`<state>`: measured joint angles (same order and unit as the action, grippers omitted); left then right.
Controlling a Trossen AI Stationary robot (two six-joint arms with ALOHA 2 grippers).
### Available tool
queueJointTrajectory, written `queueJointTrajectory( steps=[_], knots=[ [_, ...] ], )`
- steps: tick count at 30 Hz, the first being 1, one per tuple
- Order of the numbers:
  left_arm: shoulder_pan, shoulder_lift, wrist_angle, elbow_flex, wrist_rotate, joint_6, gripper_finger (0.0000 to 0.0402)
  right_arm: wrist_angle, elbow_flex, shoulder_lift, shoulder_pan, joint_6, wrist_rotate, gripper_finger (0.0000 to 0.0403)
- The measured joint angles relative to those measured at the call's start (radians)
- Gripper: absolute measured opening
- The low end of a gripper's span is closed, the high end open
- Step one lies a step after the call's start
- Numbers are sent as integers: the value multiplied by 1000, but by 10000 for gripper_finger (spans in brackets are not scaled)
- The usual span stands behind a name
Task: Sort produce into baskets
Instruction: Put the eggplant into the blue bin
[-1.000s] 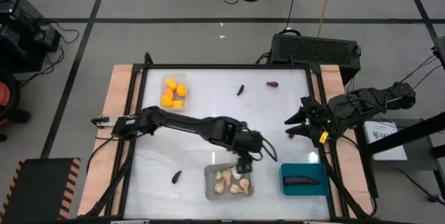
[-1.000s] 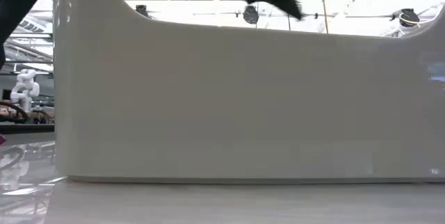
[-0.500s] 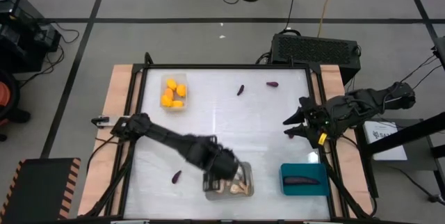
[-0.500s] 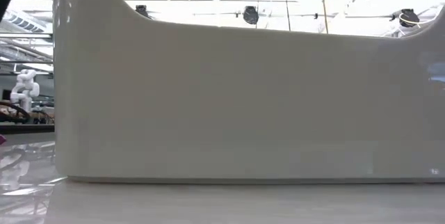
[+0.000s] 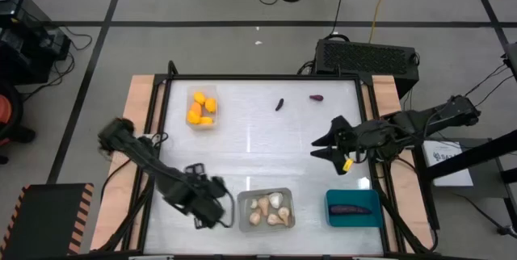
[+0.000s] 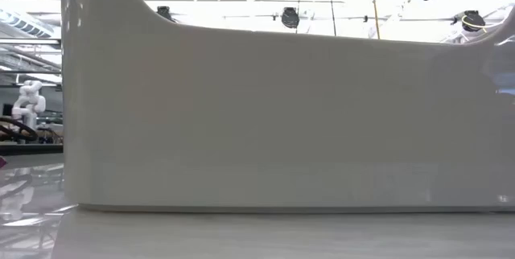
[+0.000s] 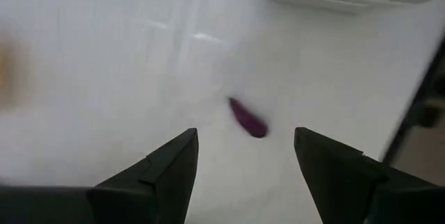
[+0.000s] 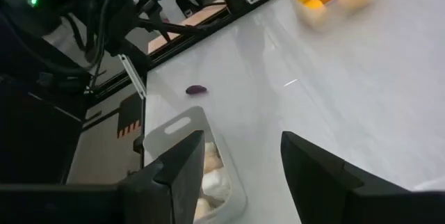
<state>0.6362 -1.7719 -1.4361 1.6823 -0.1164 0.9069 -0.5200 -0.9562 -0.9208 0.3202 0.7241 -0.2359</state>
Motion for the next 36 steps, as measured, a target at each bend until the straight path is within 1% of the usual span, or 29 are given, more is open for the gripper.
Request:
queueJointTrajectory(
  steps=[3,5,7,10,12,15,19,21,25,28,31,36],
  knots=[
    [39,120,206,-212,21,126,244,33,0,-46,0,32,2,183],
    [58,172,345,-338,41,205,244,46,0,-72,0,59,6,183],
    [72,204,450,-440,41,290,244,46,0,-94,0,88,6,183],
    [87,202,524,-547,41,395,244,47,0,-119,0,121,8,183],
    [93,199,575,-596,43,437,244,48,0,-132,0,133,11,183],
    [93,193,642,-647,37,471,244,55,0,-147,0,137,31,183],
    [91,192,692,-699,-34,536,244,62,0,-161,0,140,33,183],
    [91,192,708,-719,-52,554,244,62,0,-164,0,138,33,183],
    [92,191,789,-765,-49,585,244,62,0,-165,0,119,33,183],
    [100,175,825,-774,-48,602,244,61,0,-165,0,96,33,183],
    [101,144,840,-774,-20,605,241,61,0,-164,0,78,33,183],
    [106,89,865,-773,12,597,211,56,0,-164,0,42,33,183]
  ],
)
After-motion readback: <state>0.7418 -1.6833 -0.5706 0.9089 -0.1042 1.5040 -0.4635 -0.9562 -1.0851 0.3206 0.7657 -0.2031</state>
